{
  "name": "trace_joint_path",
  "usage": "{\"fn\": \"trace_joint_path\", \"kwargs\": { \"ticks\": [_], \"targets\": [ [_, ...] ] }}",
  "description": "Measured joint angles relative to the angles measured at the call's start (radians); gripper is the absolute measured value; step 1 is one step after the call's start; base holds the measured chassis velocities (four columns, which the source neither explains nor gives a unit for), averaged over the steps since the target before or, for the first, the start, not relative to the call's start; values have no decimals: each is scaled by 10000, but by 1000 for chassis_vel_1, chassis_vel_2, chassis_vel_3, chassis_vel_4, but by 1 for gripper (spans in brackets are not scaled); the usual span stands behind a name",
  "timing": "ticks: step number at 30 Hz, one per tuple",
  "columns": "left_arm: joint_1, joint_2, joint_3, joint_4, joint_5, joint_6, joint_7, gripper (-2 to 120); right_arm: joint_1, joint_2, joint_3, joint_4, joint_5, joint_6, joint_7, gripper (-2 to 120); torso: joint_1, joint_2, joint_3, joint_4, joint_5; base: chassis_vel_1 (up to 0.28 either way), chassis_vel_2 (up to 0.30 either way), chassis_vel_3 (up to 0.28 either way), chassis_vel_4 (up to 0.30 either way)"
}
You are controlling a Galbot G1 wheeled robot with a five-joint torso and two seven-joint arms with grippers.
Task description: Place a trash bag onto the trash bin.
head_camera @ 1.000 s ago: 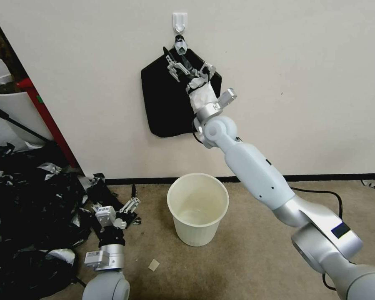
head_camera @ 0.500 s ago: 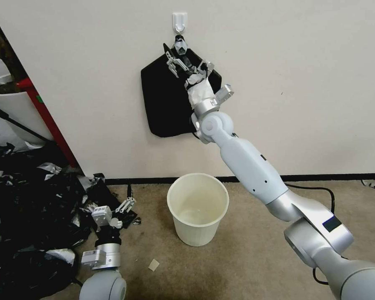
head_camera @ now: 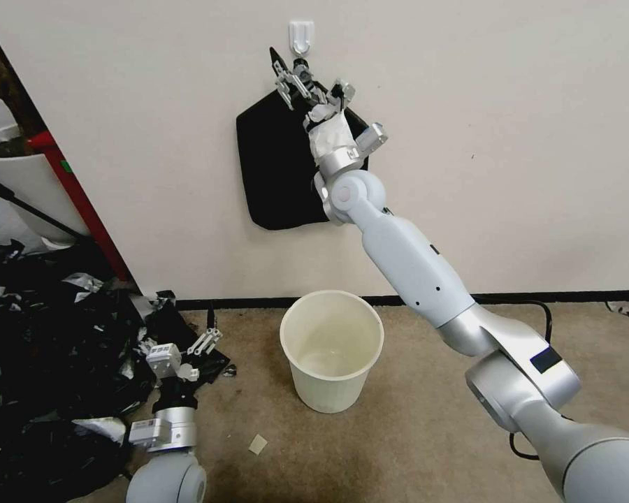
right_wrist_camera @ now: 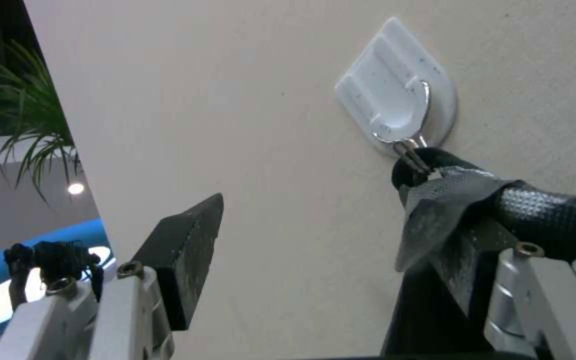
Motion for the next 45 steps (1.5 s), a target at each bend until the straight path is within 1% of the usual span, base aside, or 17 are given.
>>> {"fn": "trace_joint_path", "kwargs": {
  "ticks": [4,8,13,14,16,17,18,21,22,25,26,29,30,31,35,39,45],
  "targets": [
    [46,-41,-8,-2,23,-36,-5,100,100,96,177,-285,-11,8,-130,78,0,0,0,0,0,0,0,0,0],
    [46,-61,-6,27,35,-51,-6,100,99,95,207,-298,-19,16,-183,78,0,-1,0,0,0,0,0,0,0],
    [9,-109,46,105,84,-59,-12,100,33,55,247,-329,-55,39,-323,69,0,0,0,-2,0,0,0,0,0],
    [-12,-123,71,137,109,-60,-14,100,4,45,267,-332,-66,47,-370,63,0,0,0,-2,0,0,0,0,0],
    [-32,-134,93,182,140,-68,-20,100,-29,34,288,-341,-88,58,-419,56,0,0,0,-2,1,0,0,0,0],
    [-43,-141,109,214,163,-76,-23,100,-42,33,300,-356,-136,64,-442,50,0,0,0,-2,0,0,0,0,0],
    [-43,-141,109,214,163,-76,-23,100,-42,33,300,-356,-136,64,-442,50,0,0,0,-2,0,0,0,0,0],
    [-57,-155,150,286,205,-106,-29,100,-64,34,330,-462,-284,115,-586,34,0,0,0,-2,1,0,0,0,0],
    [-57,-155,150,286,205,-106,-29,100,-64,34,330,-462,-284,115,-586,34,0,0,0,-2,1,0,0,0,0],
    [-78,-164,173,370,244,-133,-35,100,-89,30,348,-507,-338,154,-784,20,0,0,0,-1,1,0,0,0,0],
    [-78,-164,173,370,244,-133,-35,100,-89,30,348,-507,-338,154,-784,20,0,0,0,-1,1,0,0,0,0],
    [-87,-172,189,441,275,-155,-44,100,-142,10,404,-562,-379,236,-1058,6,0,0,0,-1,1,0,0,0,0],
    [-87,-172,189,441,275,-155,-44,100,-142,10,404,-562,-379,236,-1058,6,0,0,0,-1,1,0,0,0,0],
    [-92,-173,191,469,285,-163,-47,100,-175,-3,427,-592,-391,288,-1240,0,0,0,0,-2,1,0,0,0,0],
    [-100,-174,193,520,301,-201,-56,100,-373,-68,512,-599,-483,447,-1763,0,0,0,0,-1,1,0,0,0,0],
    [-105,-170,191,551,304,-234,-62,100,-823,-244,619,-211,-546,569,-2207,0,0,0,0,-1,0,0,0,0,0],
    [-116,-142,167,640,303,-313,-75,100,-2277,-737,884,1154,-605,608,-2974,0,0,0,-1,-3,2,0,0,0,0]
  ]
}}
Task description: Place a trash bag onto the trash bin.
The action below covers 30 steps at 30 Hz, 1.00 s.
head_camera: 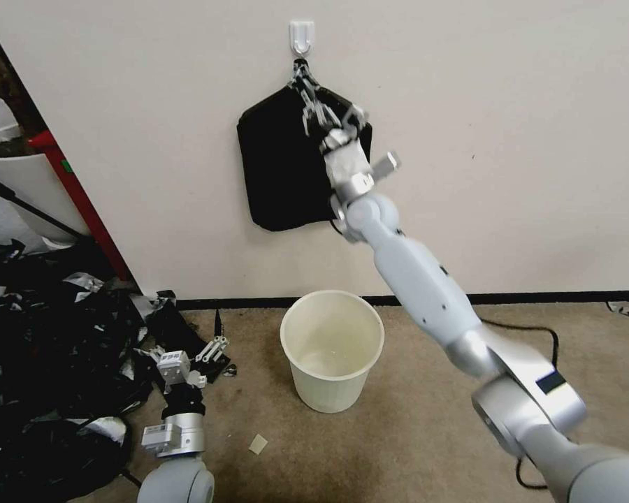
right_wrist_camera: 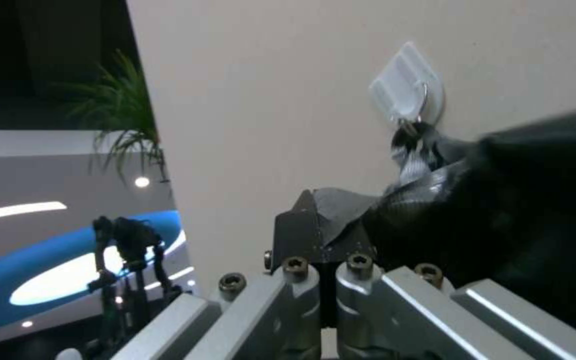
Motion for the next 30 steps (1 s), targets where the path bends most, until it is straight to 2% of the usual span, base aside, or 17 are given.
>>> {"fn": "trace_joint_path", "kwargs": {
  "ticks": [2,16,26,30],
  "targets": [
    [-15,-2,10,29,0,-32,-4,100,-942,-120,292,701,-188,18,-258,0,0,1,-1,3,-3,0,0,0,0],
    [-3,86,139,-57,-4,-53,-8,100,-4985,56,1477,2953,-1650,108,-762,0,0,2,0,3,-3,0,0,0,0],
    [-213,261,302,-129,-70,-67,38,100,-6355,-84,1708,3617,-2496,312,-1106,0,-1,2,-1,0,-2,0,0,0,0],
    [-545,523,384,-102,-273,-129,295,100,-6757,-110,1838,3583,-2993,478,-1445,0,-1,2,0,2,-3,0,0,0,0]
  ]
}}
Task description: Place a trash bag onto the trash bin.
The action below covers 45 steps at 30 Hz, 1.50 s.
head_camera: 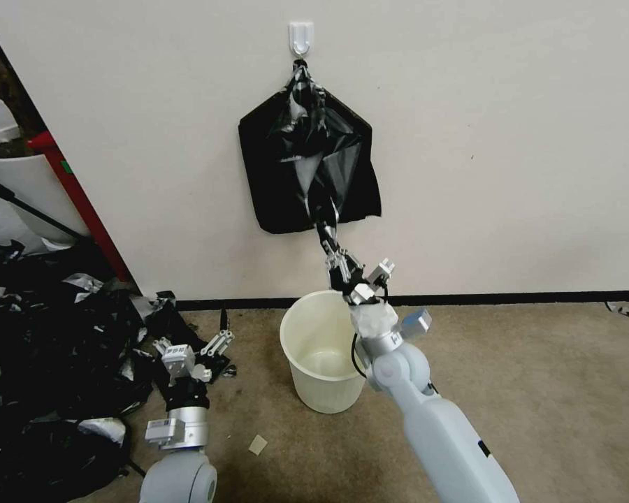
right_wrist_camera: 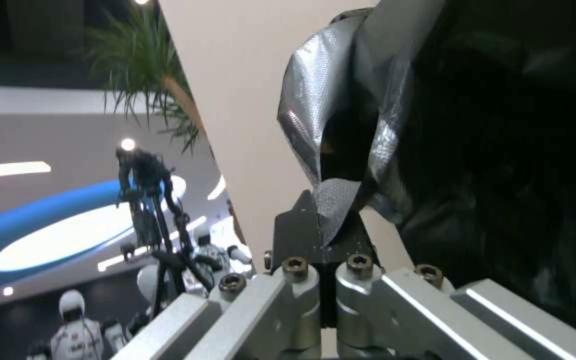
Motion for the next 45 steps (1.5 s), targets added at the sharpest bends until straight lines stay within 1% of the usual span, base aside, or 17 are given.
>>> {"fn": "trace_joint_path", "kwargs": {
  "ticks": [13,16,18,20,21,23,24,25,28,30,32,34,35,36,40,43,45],
  "targets": [
    [-788,815,219,-168,-503,-7,765,100,-371,-84,-33,-510,-348,320,-243,0,0,0,1,-1,2,0,0,0,0],
    [-1633,1559,738,-606,-1062,6,1386,100,-98,-22,110,-354,-466,350,-201,0,0,0,1,0,0,0,0,0,0],
    [-1943,1841,881,-704,-1158,41,1461,100,14,-25,159,-253,-508,350,-136,0,0,0,2,2,-1,0,0,0,0],
    [-3189,3128,1351,-1007,-1519,681,1507,100,411,-35,381,138,-651,328,121,0,1,0,2,-3,1,0,0,0,0],
    [-3189,3128,1351,-1007,-1519,681,1507,100,411,-35,381,138,-651,328,121,0,1,0,2,-3,1,0,0,0,0],
    [-4539,4328,1888,-1044,-1770,1592,1364,100,696,-12,585,478,-705,297,397,0,0,0,3,0,-1,0,0,0,0],
    [-5086,4695,2138,-1049,-1836,2007,1226,100,760,2,626,583,-710,286,487,0,1,0,2,1,1,0,0,0,0],
    [-5086,4695,2138,-1049,-1836,2007,1226,100,760,2,626,583,-710,286,487,0,1,0,2,1,1,0,0,0,0],
    [-7555,5993,3663,-1178,-2657,3524,964,100,720,40,656,764,-919,279,617,0,1,0,3,-2,1,0,0,0,0],
    [-7703,6062,3784,-1185,-2713,3590,995,100,702,43,654,764,-939,280,617,0,1,-1,3,-2,1,0,0,0,0],
    [-8638,6393,4401,-1206,-2882,4066,1442,100,549,100,634,765,-1078,300,617,0,1,-1,2,-1,3,0,0,0,0],
    [-8868,6452,4538,-1190,-2872,4285,1569,100,510,120,633,764,-1116,312,617,0,1,-1,2,-1,2,0,0,0,0],
    [-9235,6508,4753,-1109,-2762,4819,1695,100,476,151,638,765,-1159,328,617,0,1,-1,2,-2,4,0,0,0,0],
    [-9367,6506,4819,-1034,-2637,5233,1770,100,459,169,645,767,-1174,334,617,0,1,-1,2,-3,2,0,0,0,0],
    [-9377,6481,4831,-995,-2527,5645,1864,99,449,172,660,799,-1178,337,617,0,1,-1,2,0,1,0,0,0,0],
    [-9263,6427,4812,-996,-2460,5970,1900,92,448,144,676,864,-1201,337,624,0,1,-1,2,0,0,0,0,0,0],
    [-9161,6394,4753,-1040,-2455,6131,1944,82,448,122,683,900,-1259,337,631,0,1,0,2,-1,0,0,0,0,0]
  ]
}}
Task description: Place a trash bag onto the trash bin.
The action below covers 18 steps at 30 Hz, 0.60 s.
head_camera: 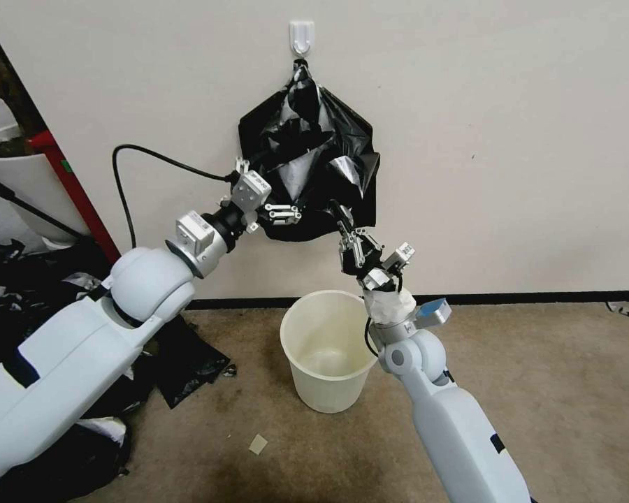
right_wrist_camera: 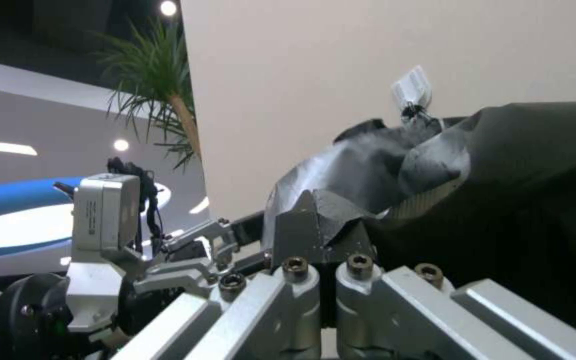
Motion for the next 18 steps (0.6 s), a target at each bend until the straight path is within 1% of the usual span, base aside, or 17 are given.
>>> {"fn": "trace_joint_path", "kwargs": {
  "ticks": [1,2,3,4,5,8,9,12,13,14,16,17,18],
  "targets": [
    [52,-4,-34,-13,1,39,28,77,2,0,-1,18,-37,0,7,0,0,0,0,0,0,0,0,0,0],
    [52,-4,-34,-13,1,39,28,77,2,0,-1,18,-37,0,7,0,0,0,0,0,0,0,0,0,0],
    [109,-9,-73,-20,6,55,36,71,5,3,-16,31,-73,4,19,0,0,0,0,1,0,0,0,0,0],
    [131,-14,-84,-24,7,60,36,67,5,7,-26,35,-84,6,27,0,0,0,-1,1,0,0,0,0,0],
    [131,-14,-84,-24,7,60,36,67,5,7,-26,35,-84,6,27,0,0,0,-1,1,0,0,0,0,0],
    [279,-120,-196,-35,8,67,-18,51,-1,17,-60,74,-156,20,61,0,0,0,-1,1,0,0,0,0,0],
    [279,-120,-196,-35,8,67,-18,51,-1,17,-60,74,-156,20,61,0,0,0,-1,1,0,0,0,0,0],
    [378,-209,-269,-18,11,37,-111,38,-65,-6,-63,103,-206,41,98,0,0,0,0,0,1,0,0,0,0],
    [378,-209,-269,-18,11,37,-111,38,-65,-6,-63,103,-206,41,98,0,0,0,0,0,1,0,0,0,0],
    [437,-253,-321,2,11,1,-153,31,-144,-23,-76,120,-290,81,227,0,0,0,-1,1,1,0,0,0,0],
    [517,-314,-392,38,11,-97,-181,23,-269,-41,-120,152,-439,135,475,0,0,0,0,0,2,0,0,0,0],
    [589,-365,-443,71,12,-228,-198,19,-374,-63,-181,208,-606,182,764,0,0,0,-1,0,2,0,0,0,0],
    [589,-365,-443,71,12,-228,-198,19,-374,-63,-181,208,-606,182,764,0,0,0,-1,0,2,0,0,0,0]
  ]
}}
